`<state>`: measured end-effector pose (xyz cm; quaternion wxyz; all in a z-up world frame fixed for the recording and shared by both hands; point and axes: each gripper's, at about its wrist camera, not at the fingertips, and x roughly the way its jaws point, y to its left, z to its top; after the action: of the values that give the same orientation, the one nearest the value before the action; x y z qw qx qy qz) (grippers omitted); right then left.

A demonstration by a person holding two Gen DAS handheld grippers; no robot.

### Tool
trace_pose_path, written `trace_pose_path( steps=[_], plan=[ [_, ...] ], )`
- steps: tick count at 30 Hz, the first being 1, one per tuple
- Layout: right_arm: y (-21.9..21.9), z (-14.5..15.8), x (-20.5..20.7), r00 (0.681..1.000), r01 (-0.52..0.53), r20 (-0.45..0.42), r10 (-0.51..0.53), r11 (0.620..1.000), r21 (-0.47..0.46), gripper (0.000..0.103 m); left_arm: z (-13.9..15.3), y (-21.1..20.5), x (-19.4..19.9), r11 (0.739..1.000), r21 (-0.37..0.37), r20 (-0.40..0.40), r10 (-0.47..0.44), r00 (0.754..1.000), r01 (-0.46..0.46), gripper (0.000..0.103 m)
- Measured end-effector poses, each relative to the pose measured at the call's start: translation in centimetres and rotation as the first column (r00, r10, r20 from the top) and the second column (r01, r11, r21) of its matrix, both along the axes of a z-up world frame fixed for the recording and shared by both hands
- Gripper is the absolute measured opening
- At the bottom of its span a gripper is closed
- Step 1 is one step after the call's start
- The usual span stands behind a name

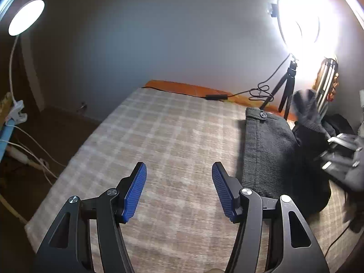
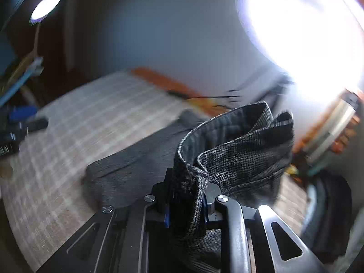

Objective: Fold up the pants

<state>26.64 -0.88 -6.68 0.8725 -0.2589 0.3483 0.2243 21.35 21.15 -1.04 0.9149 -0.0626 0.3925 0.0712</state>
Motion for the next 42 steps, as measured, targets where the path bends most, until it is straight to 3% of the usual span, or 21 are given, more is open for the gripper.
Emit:
trace_pose_path(
  steps=[6,9,11,14,19,21,25,29,32,37,38,40,42],
  plan=[
    [6.1,-6.2,-1.2,0.984,-0.162,-0.091,0.152,0.979,-0.12,0.017,0.5,1.1,-0.2,1.0,0.005,0.004,0.01,1.0,-0.01,0.059],
    [6.9,-7.4,-1.9,0.981,-0.194,-0.06,0.187,0.97,-0.15,0.017,0.8,1.2,-0.3,1.0,0.008,0.011,0.015,1.0,-0.015,0.059],
    [6.4,-6.9,-1.6,0.977,-0.202,-0.088,0.193,0.974,-0.104,0.018,0.8,1.2,0.0,1.0,0.002,0.013,0.016,1.0,-0.016,0.059],
    [5.4,-6.1,-1.3,0.964,-0.24,-0.125,0.233,0.97,-0.04,0.028,0.9,0.6,0.4,1.0,-0.007,0.018,0.008,1.0,-0.008,0.059],
    [1.7,-2.3,-2.5,0.949,-0.258,-0.144,0.28,0.954,0.156,0.053,1.1,-2.0,1.0,0.998,-0.026,0.026,-0.052,0.998,0.053,0.059],
    [-1.0,-0.9,-2.7,0.957,-0.225,-0.131,0.259,0.947,0.229,0.061,1.2,-3.5,1.4,0.995,-0.024,0.024,-0.097,0.995,0.097,0.059],
    [-8.1,0.4,-3.2,0.973,-0.095,-0.163,0.162,0.93,0.356,0.061,1.2,-7.1,3.0,0.981,-0.003,0.01,-0.194,0.981,0.194,0.059],
    [-13.0,-1.4,-4.2,0.967,-0.001,-0.235,0.093,0.931,0.365,0.06,0.9,-10.3,5.6,0.962,-0.005,-0.016,-0.274,0.961,0.274,0.059],
    [-14.4,-2.8,-4.3,0.965,0.017,-0.249,0.077,0.935,0.356,0.058,-0.8,-12.5,7.4,0.944,0.017,-0.074,-0.328,0.942,0.33,0.059],
    [-14.8,-2.3,-3.6,0.975,-0.019,-0.193,0.111,0.906,0.424,0.057,-4.1,-12.8,7.8,0.945,0.068,-0.158,-0.306,0.939,0.32,0.059],
    [-14.5,-2.5,-3.4,0.971,-0.035,-0.197,0.133,0.901,0.433,0.055,-4.7,-12.5,7.7,0.947,0.076,-0.171,-0.295,0.94,0.311,0.059],
    [-13.4,-3.5,-3.0,0.957,-0.064,-0.23,0.175,0.906,0.419,0.039,-5.8,-11.7,7.7,0.953,0.095,-0.192,-0.265,0.945,0.286,0.059],
    [-12.7,-4.5,-3.0,0.944,-0.079,-0.268,0.192,0.92,0.383,0.038,-6.7,-10.8,7.6,0.959,0.094,-0.209,-0.244,0.947,0.268,0.062]
  ],
)
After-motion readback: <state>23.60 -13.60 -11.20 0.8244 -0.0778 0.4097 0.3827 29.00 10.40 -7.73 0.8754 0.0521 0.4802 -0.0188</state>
